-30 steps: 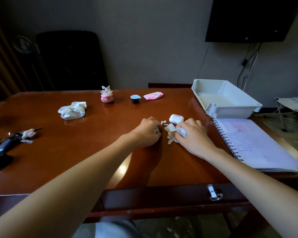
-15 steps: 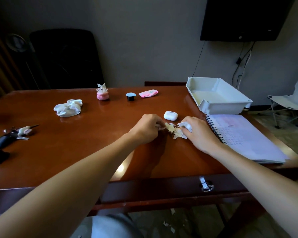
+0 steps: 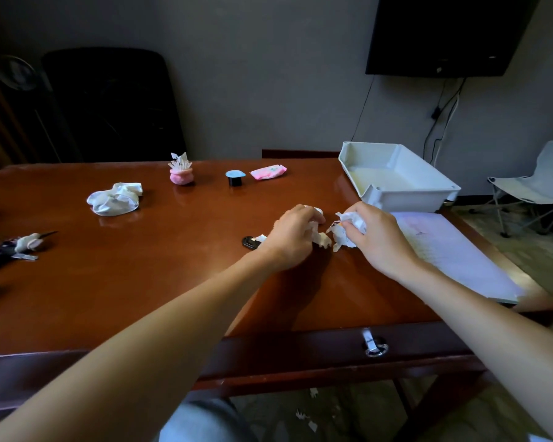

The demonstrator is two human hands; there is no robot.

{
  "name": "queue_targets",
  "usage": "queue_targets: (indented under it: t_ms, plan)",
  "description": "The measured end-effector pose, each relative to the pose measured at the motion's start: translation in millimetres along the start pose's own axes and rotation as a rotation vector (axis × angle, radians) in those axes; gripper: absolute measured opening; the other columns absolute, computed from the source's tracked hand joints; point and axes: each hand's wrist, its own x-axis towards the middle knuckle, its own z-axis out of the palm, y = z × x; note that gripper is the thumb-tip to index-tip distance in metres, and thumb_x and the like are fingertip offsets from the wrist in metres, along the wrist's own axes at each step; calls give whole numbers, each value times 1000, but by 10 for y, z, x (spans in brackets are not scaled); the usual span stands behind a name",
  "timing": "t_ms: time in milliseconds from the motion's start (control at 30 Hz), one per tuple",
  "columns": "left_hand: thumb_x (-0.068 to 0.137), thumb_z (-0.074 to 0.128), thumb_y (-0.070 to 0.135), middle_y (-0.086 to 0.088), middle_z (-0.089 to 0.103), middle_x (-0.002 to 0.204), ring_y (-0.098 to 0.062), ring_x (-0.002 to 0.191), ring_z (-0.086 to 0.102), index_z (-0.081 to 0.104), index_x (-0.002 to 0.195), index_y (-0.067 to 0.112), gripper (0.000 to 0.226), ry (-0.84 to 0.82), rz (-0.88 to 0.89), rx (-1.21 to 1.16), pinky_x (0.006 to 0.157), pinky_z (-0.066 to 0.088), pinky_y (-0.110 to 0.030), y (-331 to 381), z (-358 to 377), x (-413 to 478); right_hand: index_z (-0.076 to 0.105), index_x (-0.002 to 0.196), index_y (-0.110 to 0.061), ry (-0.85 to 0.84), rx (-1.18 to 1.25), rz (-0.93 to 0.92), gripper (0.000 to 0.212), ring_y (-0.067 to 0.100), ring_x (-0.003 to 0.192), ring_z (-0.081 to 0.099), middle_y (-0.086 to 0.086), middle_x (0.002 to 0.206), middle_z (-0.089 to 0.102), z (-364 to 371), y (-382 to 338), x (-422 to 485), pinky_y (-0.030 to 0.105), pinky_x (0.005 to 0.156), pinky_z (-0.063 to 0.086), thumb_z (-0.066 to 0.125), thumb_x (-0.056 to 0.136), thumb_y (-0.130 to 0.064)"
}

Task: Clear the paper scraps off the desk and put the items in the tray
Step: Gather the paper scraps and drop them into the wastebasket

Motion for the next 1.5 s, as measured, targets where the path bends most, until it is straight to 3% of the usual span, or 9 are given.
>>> queue_targets:
  t_ms: [100,267,533,733,867,1033,1233,1400,1500]
  plan:
    - [95,44,17,-3,43,139,-27,126,34,51,133,24,39,-56,-29,138,105,24,-42,-55,150,-29,62,101,-17,-8,3,21,10,20,79,55,2,92,63,56,58,-45,30,66,40,58,96,-25]
    - [97,45,39,-1,46,132,-25,122,33,53,128,27,35,-73,17,238,103,21,-42,-104,227,-60,62,102,-15,-16,-15,24,12,22,82,56,2,93,63,111,90,-32,37,72,45,57,96,-25]
    - [92,50,7,-7,49,120,-27,107,40,56,116,15,27,-63,58,229,89,35,-37,-82,174,-95,63,99,-17,-41,-22,-1,8,21,85,58,2,92,64,156,82,-7,38,73,47,58,96,-22]
    - [86,45,-10,-8,50,114,-25,103,43,57,104,10,30,-16,19,151,87,45,-39,-100,-59,-124,62,98,-18,-56,-28,-31,5,17,80,55,-2,88,61,195,25,10,16,60,35,59,95,-21]
    - [82,41,-17,0,51,107,-22,100,43,53,93,15,36,70,-19,129,85,46,-34,-217,-288,-95,61,98,-18,-47,-6,-59,6,16,79,54,-2,90,60,202,-71,37,21,63,38,58,96,-23]
    - [85,41,-16,-1,54,114,-21,108,48,47,102,21,41,47,-106,99,86,48,-33,-397,-557,-103,60,96,-19,-51,48,-100,4,16,81,55,-4,94,62,226,-170,57,20,66,40,60,95,-23]
    - [86,38,-18,-1,43,126,-23,122,42,41,140,42,81,-228,-166,152,102,46,-41,-518,-615,-253,62,99,-18,-89,68,-99,6,12,86,56,-7,102,63,313,-226,39,6,64,38,62,94,-22]
    - [89,43,-14,2,31,114,-20,103,44,55,131,26,59,-249,-98,276,85,44,-27,-517,-511,-297,64,98,-17,-109,75,-89,7,16,86,58,-5,99,65,331,-237,65,7,64,38,63,93,-22]
    - [88,46,-14,0,36,121,-21,108,47,60,118,18,46,-202,-59,245,92,48,-29,-528,-497,-303,63,95,-20,-83,60,-67,5,13,79,57,-5,90,64,267,-259,107,13,61,39,62,93,-24]
